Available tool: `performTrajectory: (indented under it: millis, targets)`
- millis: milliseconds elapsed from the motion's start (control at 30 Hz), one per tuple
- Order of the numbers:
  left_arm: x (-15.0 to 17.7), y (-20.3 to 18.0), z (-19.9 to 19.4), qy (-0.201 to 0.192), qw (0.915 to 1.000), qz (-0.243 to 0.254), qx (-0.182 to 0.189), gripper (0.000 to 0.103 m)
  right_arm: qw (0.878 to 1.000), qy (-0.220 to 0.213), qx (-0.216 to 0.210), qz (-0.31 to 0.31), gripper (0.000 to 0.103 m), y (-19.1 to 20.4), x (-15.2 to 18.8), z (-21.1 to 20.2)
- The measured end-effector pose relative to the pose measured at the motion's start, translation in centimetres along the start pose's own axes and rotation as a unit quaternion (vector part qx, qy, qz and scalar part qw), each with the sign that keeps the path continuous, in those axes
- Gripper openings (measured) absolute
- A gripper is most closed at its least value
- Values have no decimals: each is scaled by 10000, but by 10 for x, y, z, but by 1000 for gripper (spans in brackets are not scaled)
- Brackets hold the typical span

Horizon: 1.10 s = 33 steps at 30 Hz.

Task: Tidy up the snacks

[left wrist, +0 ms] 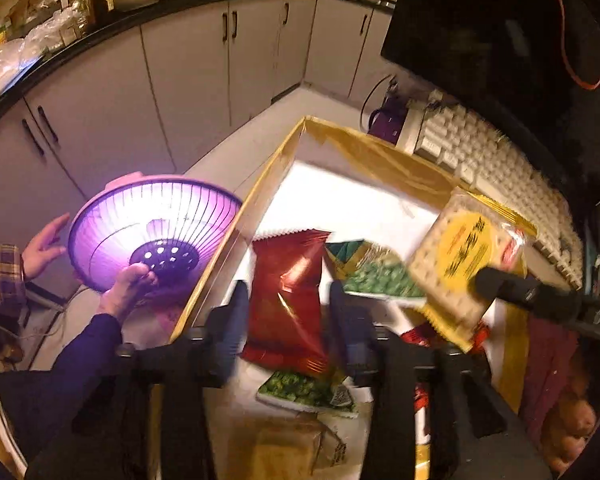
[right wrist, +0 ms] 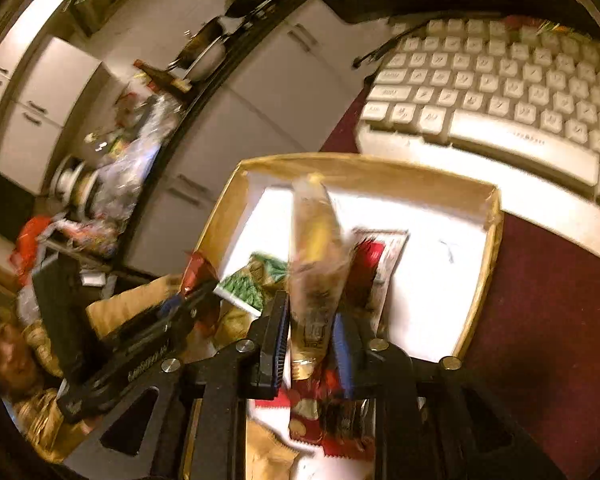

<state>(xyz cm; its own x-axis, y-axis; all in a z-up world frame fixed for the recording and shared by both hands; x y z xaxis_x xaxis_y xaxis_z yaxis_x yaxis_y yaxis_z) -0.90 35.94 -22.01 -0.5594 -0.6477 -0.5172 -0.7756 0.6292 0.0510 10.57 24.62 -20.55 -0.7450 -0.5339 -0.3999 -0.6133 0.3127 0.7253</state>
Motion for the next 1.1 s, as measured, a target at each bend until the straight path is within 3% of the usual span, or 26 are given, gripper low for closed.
performTrajectory:
  millis: [67,100,133,167,200,333,467,600,667,800,867,967,1100]
  targets:
    - [3,-2,-12,-274,9996,63,-76,46,9998,-143,85,80,50,1,0,-5]
    - [5,-3,-21,-458,9988,65,-133,52,9995,-265,108,95,54,3,1,-12]
    - [9,-3,-31,-649,9977,22,-189,59,9991,-380,170,72,54,6,4,-20]
    - [15,-3,-42,-841,9961,-46,-266,77,9985,-486,241,0,54,11,10,-30]
    - [23,-2,-52,-990,9943,-112,-367,84,9979,-578,298,-72,58,15,15,-40]
    - [61,-9,-79,-1345,9884,-241,-658,84,9929,-1030,490,-339,63,36,57,-83]
    - [90,-26,-95,-1407,9897,-194,-194,84,9900,-1247,449,-482,65,39,107,-102]
    - [106,-35,-105,-1213,9926,8,67,84,9898,-1244,537,-429,65,35,125,-96]
    - [110,-35,-111,-1287,9916,126,-56,84,9905,-1201,495,-444,65,37,128,-94]
    - [124,-40,-109,-1319,9845,806,-824,84,9878,-1267,703,-579,66,42,124,-95]
    - [129,-34,-109,-1373,9813,795,-1092,84,9871,-1276,734,-631,66,45,123,-95]
    - [133,-21,-109,-1156,9883,474,-874,84,9879,-1201,680,-713,66,50,124,-89]
    - [132,-15,-111,-1200,9885,200,-898,84,9896,-1013,632,-806,66,54,134,-83]
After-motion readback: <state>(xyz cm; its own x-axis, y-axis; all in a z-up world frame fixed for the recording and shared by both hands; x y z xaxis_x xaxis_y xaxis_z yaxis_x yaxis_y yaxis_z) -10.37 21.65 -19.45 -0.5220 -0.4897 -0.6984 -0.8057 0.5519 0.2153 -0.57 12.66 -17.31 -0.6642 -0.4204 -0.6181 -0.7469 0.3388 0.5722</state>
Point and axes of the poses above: each gripper's, at about its wrist camera, not at the fingertips, and z roughly the way its jaws point, y to its left, x to its underside, the point moved 6 cm from there along z, roughly the way its jaws point, and after that the axes turned 11 degrees about -x, right-handed, at the moved point
